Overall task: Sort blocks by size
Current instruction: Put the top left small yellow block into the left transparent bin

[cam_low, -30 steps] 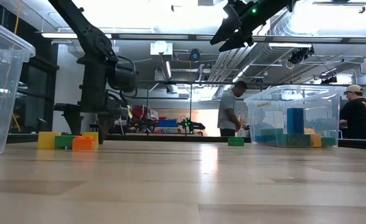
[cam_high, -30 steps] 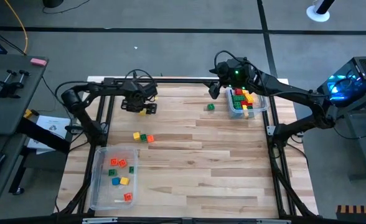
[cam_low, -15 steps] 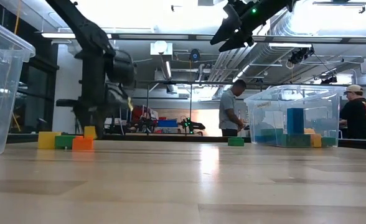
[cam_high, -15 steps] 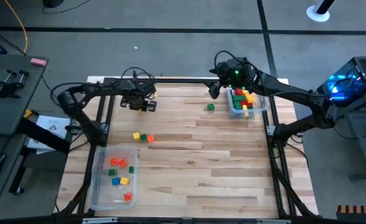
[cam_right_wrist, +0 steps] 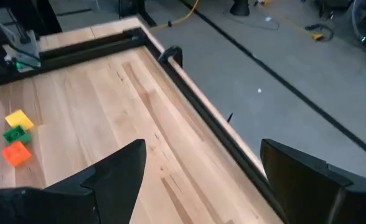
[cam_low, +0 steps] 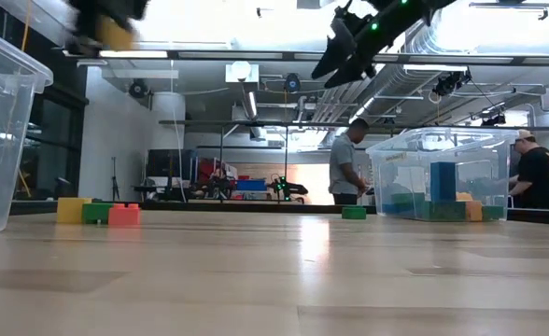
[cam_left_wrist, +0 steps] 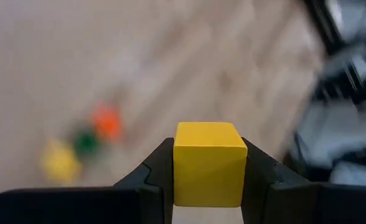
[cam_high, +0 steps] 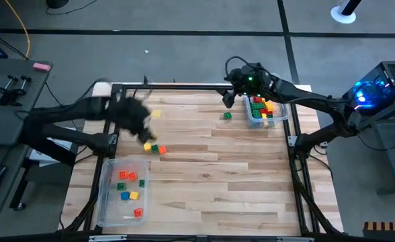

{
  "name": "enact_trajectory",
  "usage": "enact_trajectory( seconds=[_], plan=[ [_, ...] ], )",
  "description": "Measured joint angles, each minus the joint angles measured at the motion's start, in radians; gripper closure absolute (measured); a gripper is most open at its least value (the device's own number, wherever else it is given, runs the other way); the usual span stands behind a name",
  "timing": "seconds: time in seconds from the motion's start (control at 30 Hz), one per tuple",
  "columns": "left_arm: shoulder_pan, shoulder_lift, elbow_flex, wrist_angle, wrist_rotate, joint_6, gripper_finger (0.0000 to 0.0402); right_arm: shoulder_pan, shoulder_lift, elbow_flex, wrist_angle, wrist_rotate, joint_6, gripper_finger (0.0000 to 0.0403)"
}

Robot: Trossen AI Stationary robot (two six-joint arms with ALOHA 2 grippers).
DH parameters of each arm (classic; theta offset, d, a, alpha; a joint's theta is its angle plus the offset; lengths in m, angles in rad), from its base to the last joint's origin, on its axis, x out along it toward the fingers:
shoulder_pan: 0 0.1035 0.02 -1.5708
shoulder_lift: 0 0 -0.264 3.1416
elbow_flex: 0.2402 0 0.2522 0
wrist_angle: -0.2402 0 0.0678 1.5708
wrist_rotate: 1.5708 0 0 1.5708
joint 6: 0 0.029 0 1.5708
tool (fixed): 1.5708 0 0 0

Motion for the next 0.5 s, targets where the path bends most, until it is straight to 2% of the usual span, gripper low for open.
enact_trajectory(
  seconds=[0.17,0.27,0.33,0.43,0.5],
  plan=[
    [-0.394,-0.032,0.006,-0.167,0.0,-0.395,0.031,0.0,0.057,0.0,0.004,-0.032,0.018,0.0092],
    [-0.569,0.009,0.006,-0.169,0.0,-0.502,0.031,0.0,0.062,0.0,0.058,-0.095,0.018,0.0092],
    [-0.647,0.051,0.002,-0.173,-0.001,-0.534,0.031,0.001,0.061,0.005,0.107,-0.128,0.018,0.0092],
    [-0.706,0.117,-0.006,-0.197,-0.001,-0.542,0.0307,0.0,0.061,0.035,0.127,-0.141,0.017,0.0092],
    [-0.716,0.155,-0.006,-0.21,-0.001,-0.521,0.0277,-0.005,0.059,0.051,0.131,-0.146,0.006,0.0092]
  ],
)
